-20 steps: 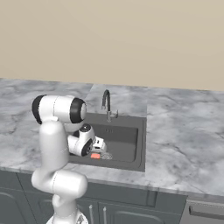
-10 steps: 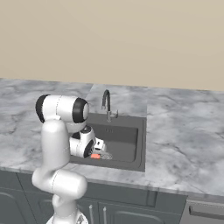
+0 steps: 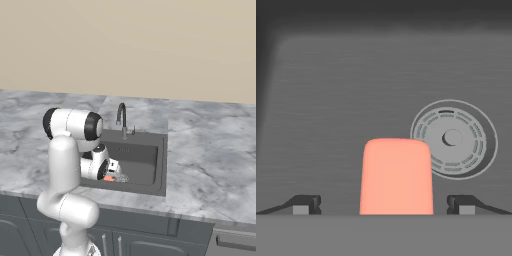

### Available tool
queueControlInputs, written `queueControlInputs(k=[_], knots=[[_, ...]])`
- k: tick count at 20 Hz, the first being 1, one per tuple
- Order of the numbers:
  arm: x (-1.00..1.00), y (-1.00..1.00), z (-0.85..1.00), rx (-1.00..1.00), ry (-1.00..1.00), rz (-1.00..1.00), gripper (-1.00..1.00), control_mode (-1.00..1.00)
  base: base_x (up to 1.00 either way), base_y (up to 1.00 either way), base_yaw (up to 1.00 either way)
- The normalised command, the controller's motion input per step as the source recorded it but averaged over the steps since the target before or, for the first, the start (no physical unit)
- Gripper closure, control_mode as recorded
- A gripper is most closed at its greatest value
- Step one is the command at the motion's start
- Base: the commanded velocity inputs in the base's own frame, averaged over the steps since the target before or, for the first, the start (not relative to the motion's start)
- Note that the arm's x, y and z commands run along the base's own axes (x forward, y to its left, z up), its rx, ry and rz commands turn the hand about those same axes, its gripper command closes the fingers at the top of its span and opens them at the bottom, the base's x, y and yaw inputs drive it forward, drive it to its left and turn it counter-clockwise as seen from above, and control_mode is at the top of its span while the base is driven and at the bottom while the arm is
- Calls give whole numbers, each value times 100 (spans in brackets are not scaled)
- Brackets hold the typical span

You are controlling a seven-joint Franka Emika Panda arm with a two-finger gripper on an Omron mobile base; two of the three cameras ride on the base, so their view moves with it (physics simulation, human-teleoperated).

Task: Pick up the sponge and bar soap from the sink, and place them back in the cabinet, and close the cabinet door.

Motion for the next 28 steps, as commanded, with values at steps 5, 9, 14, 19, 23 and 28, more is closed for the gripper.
queueControlInputs(k=[5, 9, 14, 19, 23, 28], knots=[[3, 0, -11, 0, 0, 0, -100, -100, 0, 0, 0], [14, -1, -11, 0, 0, 0, -100, -100, 0, 0, 0], [26, -1, -11, 0, 0, 0, -100, -100, 0, 0, 0], [35, -1, -8, 0, 0, 0, -100, -100, 0, 0, 0], [43, -5, -4, 0, 0, 0, -100, -100, 0, 0, 0], [46, -14, -3, 0, 0, 0, -100, -100, 0, 0, 0]])
